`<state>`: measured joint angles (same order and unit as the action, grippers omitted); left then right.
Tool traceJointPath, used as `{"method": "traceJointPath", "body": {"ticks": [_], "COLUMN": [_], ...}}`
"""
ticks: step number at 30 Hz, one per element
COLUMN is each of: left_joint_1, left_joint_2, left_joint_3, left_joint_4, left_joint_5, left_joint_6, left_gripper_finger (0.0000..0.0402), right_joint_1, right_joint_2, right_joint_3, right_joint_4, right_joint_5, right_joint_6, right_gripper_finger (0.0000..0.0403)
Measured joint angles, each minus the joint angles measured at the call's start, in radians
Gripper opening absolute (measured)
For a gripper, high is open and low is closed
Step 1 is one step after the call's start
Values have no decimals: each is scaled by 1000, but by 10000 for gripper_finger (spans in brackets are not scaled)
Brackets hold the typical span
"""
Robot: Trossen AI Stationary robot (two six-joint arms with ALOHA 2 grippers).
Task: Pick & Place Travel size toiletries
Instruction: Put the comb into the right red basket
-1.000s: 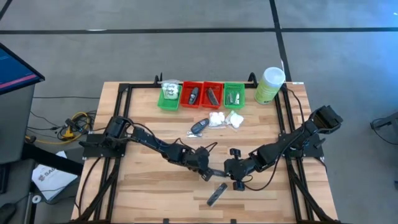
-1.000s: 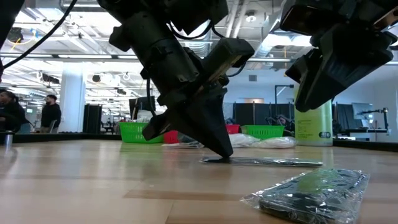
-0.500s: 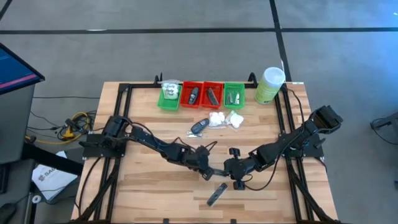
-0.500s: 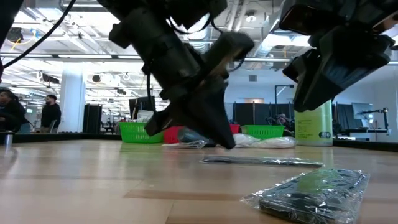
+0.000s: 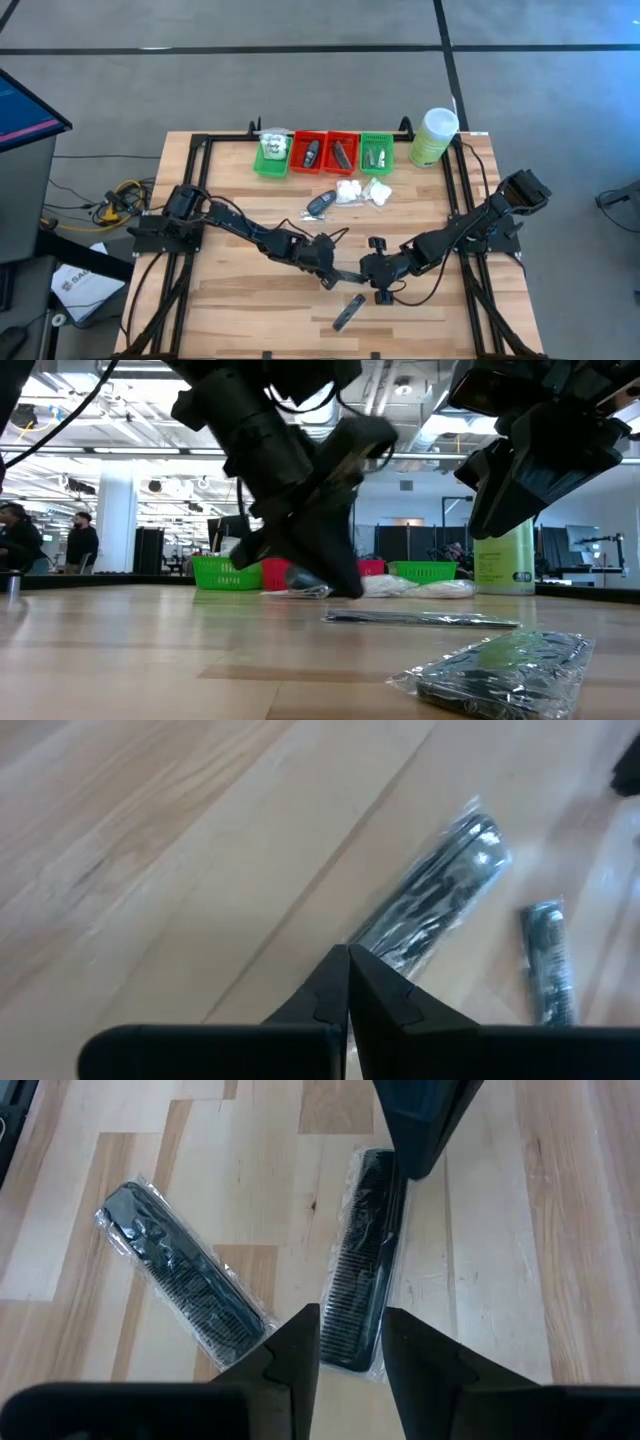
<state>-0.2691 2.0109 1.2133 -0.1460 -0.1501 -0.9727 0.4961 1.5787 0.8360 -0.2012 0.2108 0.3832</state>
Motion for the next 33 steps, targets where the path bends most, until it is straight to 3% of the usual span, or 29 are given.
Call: {"method": "traceJointPath", "body": {"ticks": [18,24,33], "left_joint_1": [-2,-1,-2], "left_joint_2": [43,49,52], "left_joint_3": [6,4,3], "left_joint_4": [-16,-21,-23], "left_joint_5": [43,52,54], "left_joint_6": [-26,-36,-39], "left_gripper_finger": [0,0,0], "right_joint_1": [-1,-2,-77], "right_joint_2": [0,0,6], "right_joint_3": [0,0,0], "right_joint_4": [0,2,-10], "right_joint_5": [5,35,64], "right_joint_6": [-5,-132,-208], "right_gripper_finger": [103,104,173]}}
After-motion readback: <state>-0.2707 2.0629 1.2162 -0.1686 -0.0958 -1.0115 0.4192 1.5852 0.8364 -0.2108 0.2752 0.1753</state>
